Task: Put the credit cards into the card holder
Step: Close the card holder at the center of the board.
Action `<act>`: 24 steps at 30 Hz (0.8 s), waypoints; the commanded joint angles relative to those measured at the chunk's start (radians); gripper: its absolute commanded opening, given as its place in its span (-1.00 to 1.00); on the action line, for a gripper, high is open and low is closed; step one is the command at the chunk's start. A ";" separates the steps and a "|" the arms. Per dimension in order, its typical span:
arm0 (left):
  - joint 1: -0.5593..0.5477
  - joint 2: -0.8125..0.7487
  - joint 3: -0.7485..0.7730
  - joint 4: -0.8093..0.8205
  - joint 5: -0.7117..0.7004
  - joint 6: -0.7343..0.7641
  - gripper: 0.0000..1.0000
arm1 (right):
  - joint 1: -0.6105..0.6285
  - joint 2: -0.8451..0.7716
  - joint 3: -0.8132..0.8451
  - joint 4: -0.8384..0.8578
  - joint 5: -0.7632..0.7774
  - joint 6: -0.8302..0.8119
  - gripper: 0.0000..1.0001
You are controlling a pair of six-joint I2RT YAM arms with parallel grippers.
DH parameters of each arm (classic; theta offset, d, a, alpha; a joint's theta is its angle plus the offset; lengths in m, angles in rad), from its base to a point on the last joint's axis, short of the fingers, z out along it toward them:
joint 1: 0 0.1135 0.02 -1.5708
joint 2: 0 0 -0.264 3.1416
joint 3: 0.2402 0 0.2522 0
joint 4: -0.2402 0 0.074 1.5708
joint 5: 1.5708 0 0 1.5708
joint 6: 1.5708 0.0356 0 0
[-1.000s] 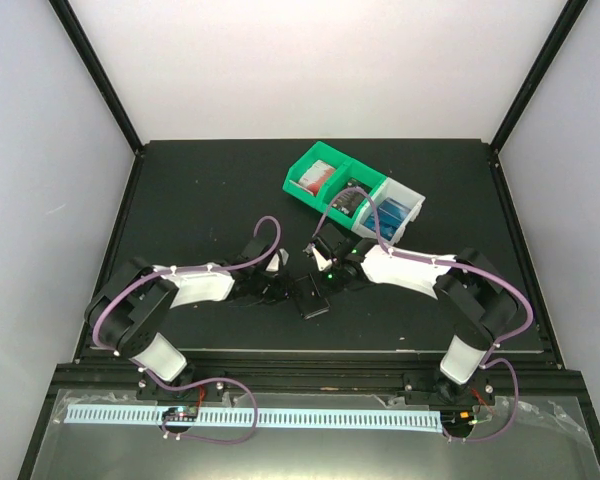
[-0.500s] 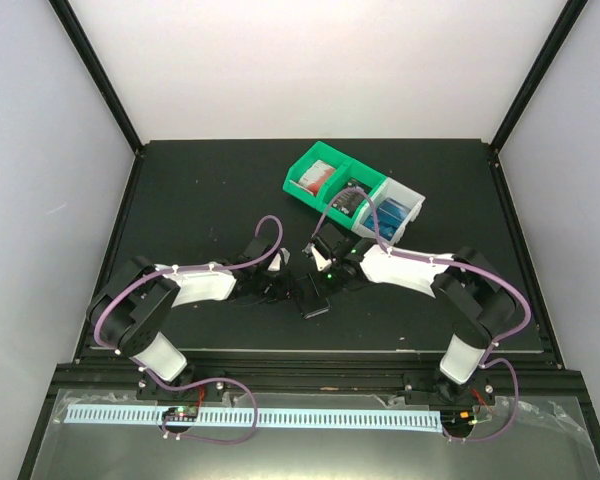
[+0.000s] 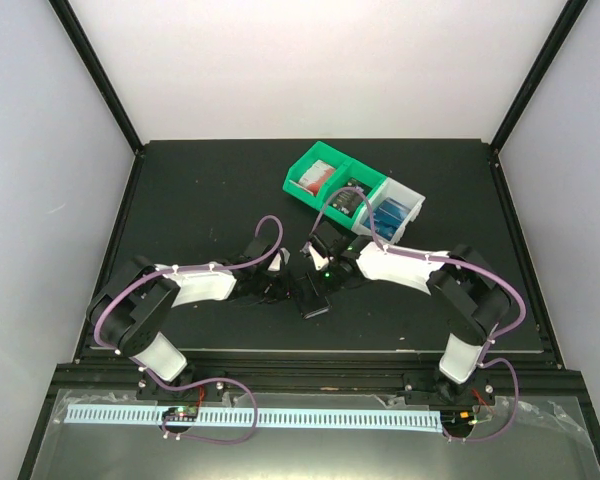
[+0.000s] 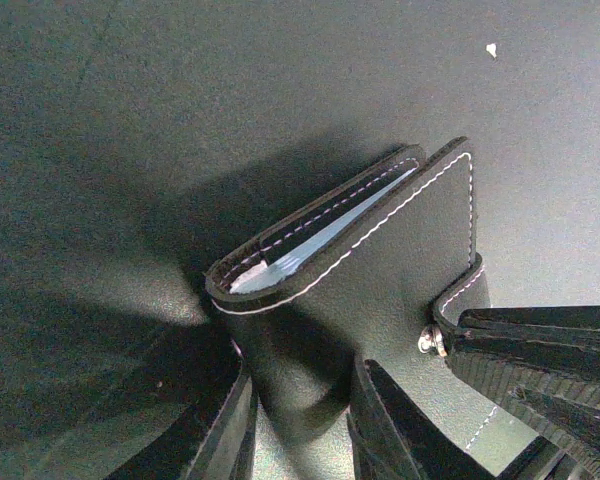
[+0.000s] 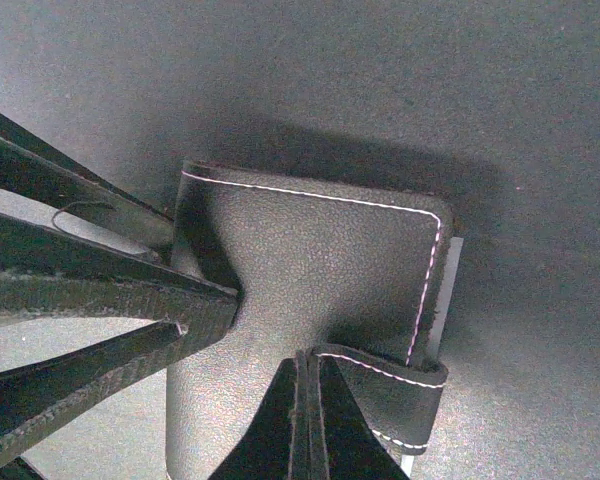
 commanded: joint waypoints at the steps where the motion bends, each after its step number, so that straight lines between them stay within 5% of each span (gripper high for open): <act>1: -0.011 0.048 0.007 -0.065 -0.066 0.017 -0.45 | 0.022 0.060 -0.023 -0.035 -0.001 -0.010 -0.98; 24: -0.011 0.055 0.002 -0.063 -0.070 0.013 -0.47 | 0.050 0.137 -0.108 -0.005 0.028 0.066 -0.98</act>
